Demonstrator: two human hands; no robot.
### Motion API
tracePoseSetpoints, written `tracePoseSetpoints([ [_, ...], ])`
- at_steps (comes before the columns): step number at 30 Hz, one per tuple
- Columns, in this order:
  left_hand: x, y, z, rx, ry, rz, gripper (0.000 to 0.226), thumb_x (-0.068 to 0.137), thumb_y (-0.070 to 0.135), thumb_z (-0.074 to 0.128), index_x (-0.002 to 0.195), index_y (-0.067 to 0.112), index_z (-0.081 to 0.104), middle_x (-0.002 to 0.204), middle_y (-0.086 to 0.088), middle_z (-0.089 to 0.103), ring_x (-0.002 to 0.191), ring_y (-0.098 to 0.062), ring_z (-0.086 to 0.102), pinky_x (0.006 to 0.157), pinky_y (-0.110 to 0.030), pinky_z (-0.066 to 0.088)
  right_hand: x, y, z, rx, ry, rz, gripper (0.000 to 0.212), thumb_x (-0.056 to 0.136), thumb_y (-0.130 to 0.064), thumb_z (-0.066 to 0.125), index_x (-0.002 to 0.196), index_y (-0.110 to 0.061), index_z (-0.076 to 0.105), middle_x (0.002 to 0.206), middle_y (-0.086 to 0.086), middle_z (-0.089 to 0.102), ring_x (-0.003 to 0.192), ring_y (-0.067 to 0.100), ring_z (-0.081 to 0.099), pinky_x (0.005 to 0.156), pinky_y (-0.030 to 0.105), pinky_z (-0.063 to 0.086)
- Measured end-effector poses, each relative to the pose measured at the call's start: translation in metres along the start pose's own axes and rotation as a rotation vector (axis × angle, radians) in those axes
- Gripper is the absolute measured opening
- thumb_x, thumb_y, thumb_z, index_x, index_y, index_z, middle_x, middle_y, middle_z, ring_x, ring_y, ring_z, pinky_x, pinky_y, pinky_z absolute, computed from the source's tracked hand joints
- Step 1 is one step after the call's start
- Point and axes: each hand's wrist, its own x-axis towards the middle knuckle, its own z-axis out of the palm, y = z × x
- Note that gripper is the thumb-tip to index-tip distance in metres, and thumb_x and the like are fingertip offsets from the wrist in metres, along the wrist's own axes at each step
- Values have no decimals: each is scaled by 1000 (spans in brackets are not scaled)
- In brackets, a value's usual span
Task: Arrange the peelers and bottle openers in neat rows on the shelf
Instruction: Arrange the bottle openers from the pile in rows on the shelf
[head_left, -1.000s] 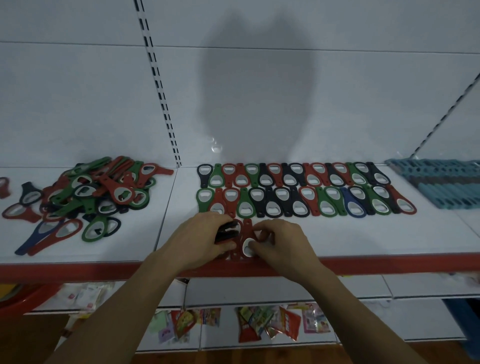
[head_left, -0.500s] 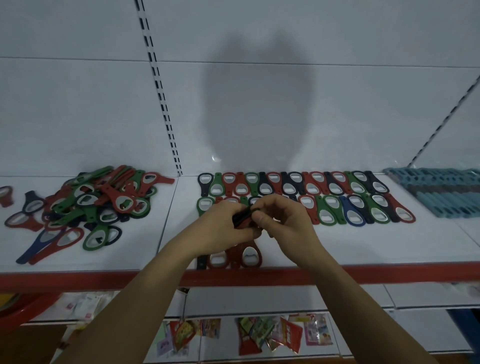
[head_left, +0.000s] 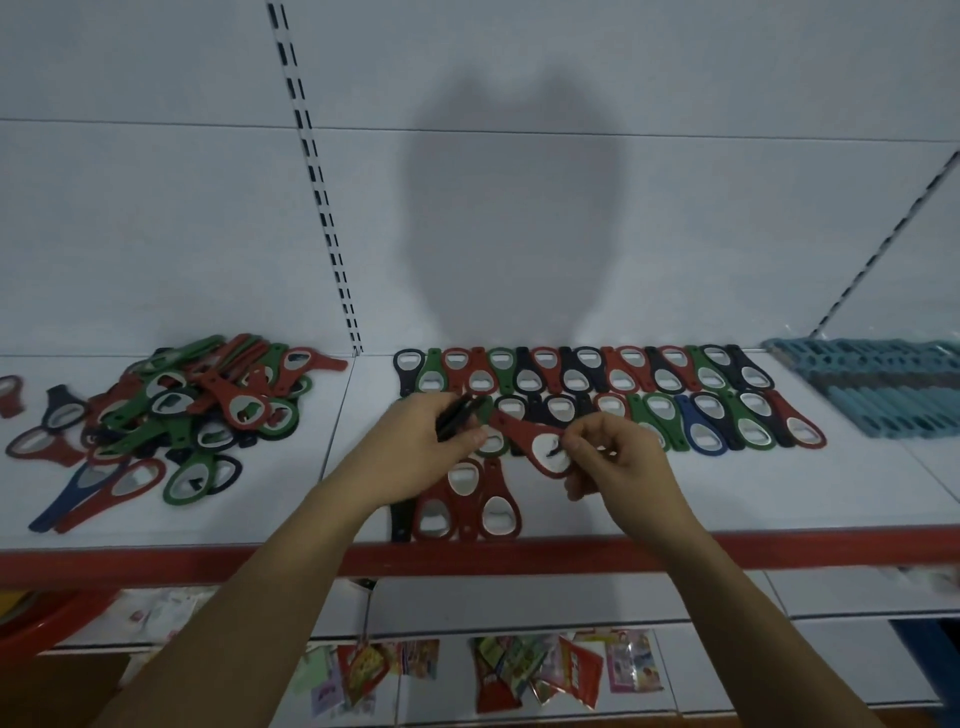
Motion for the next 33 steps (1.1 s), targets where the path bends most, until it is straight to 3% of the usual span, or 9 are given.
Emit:
tracePoseSetpoints([
  [3,-5,-1,5,235,-44,82,14,91,33,76,87,35,63,77,18,64,76,10,61,59,-11,42,-6,7,-11,-193,-38,-26,20,99,-13,60,89,-28,68,71,-3,70,59,12,65,60,26,57],
  [6,-6,-7,13,401,-60,123,17,91,36,75,87,34,59,78,17,60,68,1,58,55,-14,36,-1,2,-25,-432,-32,-178,22,100,-11,55,93,-27,67,79,-14,66,77,3,61,67,11,45],
  [11,-4,-8,24,539,-88,181,25,91,46,71,101,26,61,96,9,57,85,-11,54,68,-27,45,22,-6,-16,-784,-219,-287,19,103,-15,51,105,-19,70,97,0,56,89,20,57,80,35,48],
  [15,-6,-13,31,590,-149,174,45,90,62,65,119,27,60,110,7,54,100,-15,52,86,-37,52,17,3,-2,-708,-245,-294,22,99,-20,61,119,-23,69,108,-4,56,92,11,57,82,24,48],
  [20,-11,-21,34,544,-134,199,47,92,61,62,124,27,62,112,12,51,97,-11,53,87,-36,54,-1,24,-2,-697,-173,-271,21,93,-29,72,114,-26,73,104,-10,56,81,3,54,75,11,39],
  [24,-11,-22,36,539,-141,200,46,92,61,63,122,27,63,110,13,50,95,-10,53,85,-35,54,-7,31,-2,-739,-176,-279,19,91,-27,73,110,-25,76,104,-9,59,84,4,51,79,14,40],
  [28,-10,-21,34,544,-151,201,44,91,61,64,120,27,63,109,13,51,94,-10,53,84,-35,53,-6,28,8,-734,-186,-305,20,93,-29,70,112,-25,76,106,-8,61,90,7,53,85,25,49],
  [33,-9,-21,32,527,-174,216,42,91,58,66,119,27,63,108,12,52,94,-9,52,83,-32,51,-4,31,11,-732,-155,-299,20,93,-31,70,111,-26,76,106,-9,61,89,6,52,84,26,49],
])
